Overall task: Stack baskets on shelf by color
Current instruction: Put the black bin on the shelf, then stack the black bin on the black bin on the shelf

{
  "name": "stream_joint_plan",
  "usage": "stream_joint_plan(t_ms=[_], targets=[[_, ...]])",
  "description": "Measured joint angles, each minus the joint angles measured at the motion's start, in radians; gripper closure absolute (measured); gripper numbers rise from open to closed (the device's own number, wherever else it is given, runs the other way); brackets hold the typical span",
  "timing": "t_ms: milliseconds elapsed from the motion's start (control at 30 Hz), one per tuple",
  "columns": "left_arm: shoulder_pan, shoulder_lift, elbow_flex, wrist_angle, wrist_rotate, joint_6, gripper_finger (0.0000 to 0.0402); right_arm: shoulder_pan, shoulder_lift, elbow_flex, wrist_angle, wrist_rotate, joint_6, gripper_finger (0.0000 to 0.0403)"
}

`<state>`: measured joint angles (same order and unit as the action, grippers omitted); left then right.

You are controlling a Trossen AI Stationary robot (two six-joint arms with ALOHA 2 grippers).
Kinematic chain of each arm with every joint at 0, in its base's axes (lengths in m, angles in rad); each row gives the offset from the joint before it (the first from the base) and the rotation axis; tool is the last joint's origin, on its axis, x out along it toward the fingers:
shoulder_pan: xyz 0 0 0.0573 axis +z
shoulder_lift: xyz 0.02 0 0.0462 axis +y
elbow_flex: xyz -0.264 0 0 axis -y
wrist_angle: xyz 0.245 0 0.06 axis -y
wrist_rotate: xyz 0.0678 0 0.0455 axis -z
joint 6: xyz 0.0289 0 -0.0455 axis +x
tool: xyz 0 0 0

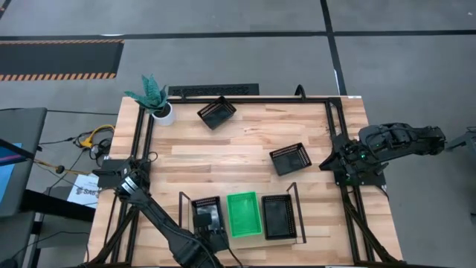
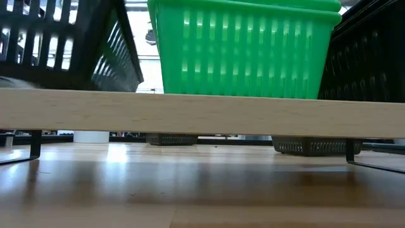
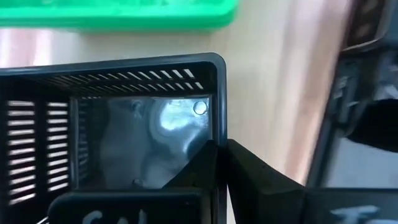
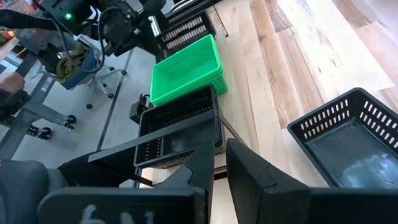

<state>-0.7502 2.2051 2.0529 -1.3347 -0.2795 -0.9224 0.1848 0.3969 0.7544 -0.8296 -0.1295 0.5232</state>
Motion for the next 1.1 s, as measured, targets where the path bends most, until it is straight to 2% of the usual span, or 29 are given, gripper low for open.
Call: stream_joint_plan(t_ms=[100, 300, 567, 767, 933, 1000, 1100], targets=[[0.002, 0.000, 0.000, 0.057, 0.014, 0.013, 0.0378, 0.000, 0.000, 0.000, 0.000, 0.000, 0.000, 0.0336], [0.016, 0.000, 0.000, 0.043, 0.016, -0.010, 0.0339, 0.000, 0.000, 0.000, 0.000, 0.000, -0.001, 0.0336], [0.045, 0.000, 0.010, 0.041, 0.041, -0.048, 0.0257, 0.000, 0.000, 0.000, -0.001, 0.000, -0.005, 0.0336], [0.080, 0.000, 0.093, 0.043, 0.057, -0.028, 0.0190, 0.000, 0.000, 0.000, -0.001, 0.000, -0.008, 0.0336], [0.107, 0.000, 0.202, -0.001, 0.067, -0.006, 0.0158, 0.000, 0.000, 0.000, -0.002, 0.000, -0.010, 0.0336], [0.122, 0.000, 0.253, -0.058, 0.037, -0.002, 0.0154, 0.000, 0.000, 0.000, -0.004, 0.000, -0.012, 0.0336], [0.163, -0.005, 0.307, -0.130, -0.135, -0.014, 0.0153, 0.000, 0.000, 0.000, -0.004, 0.000, -0.030, 0.0336]])
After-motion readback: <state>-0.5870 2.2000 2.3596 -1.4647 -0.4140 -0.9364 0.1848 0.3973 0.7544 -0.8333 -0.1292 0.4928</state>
